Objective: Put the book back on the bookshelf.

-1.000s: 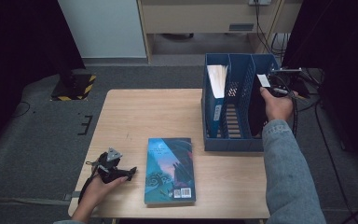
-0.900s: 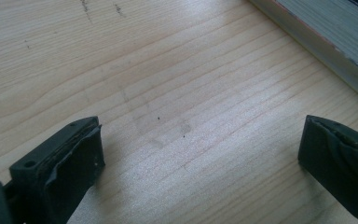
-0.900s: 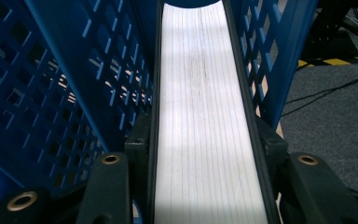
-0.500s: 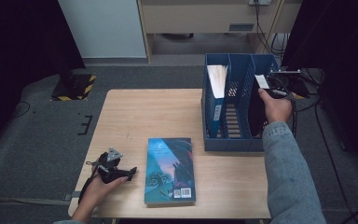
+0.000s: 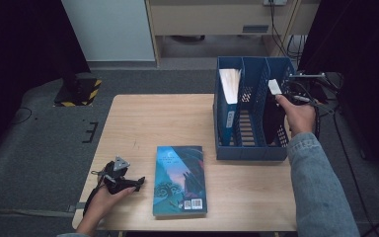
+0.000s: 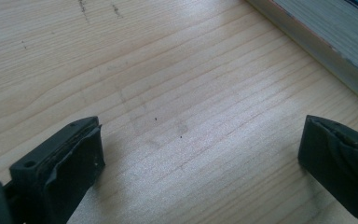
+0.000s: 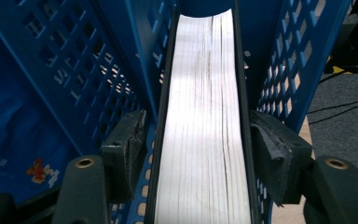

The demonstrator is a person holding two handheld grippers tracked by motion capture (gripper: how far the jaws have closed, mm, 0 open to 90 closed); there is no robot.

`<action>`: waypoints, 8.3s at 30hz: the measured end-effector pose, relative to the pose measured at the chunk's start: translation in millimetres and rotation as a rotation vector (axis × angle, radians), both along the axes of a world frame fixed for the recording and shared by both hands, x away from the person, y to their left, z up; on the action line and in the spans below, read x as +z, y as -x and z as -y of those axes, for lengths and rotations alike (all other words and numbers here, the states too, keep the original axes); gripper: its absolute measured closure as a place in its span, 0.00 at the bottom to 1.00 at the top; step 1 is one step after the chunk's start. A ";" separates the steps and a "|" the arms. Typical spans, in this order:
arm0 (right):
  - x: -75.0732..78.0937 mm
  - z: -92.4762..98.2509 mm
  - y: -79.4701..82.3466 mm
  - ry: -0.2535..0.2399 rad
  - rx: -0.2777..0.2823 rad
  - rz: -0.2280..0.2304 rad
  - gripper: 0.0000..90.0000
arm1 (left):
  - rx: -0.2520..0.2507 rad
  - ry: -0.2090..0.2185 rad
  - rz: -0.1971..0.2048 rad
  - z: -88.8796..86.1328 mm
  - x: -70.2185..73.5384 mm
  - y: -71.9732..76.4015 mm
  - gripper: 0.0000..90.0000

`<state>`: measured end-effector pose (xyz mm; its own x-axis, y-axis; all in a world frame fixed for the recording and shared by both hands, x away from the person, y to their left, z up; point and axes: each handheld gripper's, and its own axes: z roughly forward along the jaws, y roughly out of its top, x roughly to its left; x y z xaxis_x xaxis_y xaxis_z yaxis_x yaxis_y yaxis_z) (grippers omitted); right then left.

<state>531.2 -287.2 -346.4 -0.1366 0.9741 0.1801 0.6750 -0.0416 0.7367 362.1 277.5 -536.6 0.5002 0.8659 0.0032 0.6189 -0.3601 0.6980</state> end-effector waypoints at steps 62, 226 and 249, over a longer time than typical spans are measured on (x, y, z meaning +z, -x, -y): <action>-20.8 -0.2 110.2 -0.050 0.087 0.164 0.06 | -0.017 -0.002 -0.002 2.3 0.0 2.5 0.00; -182.0 -205.9 170.2 -0.215 0.774 -0.175 0.18 | -0.212 0.176 -0.110 68.5 24.9 13.6 0.13; -167.1 -239.4 157.6 -0.181 0.797 -0.153 0.27 | -0.214 0.173 -0.137 62.5 26.6 11.9 0.13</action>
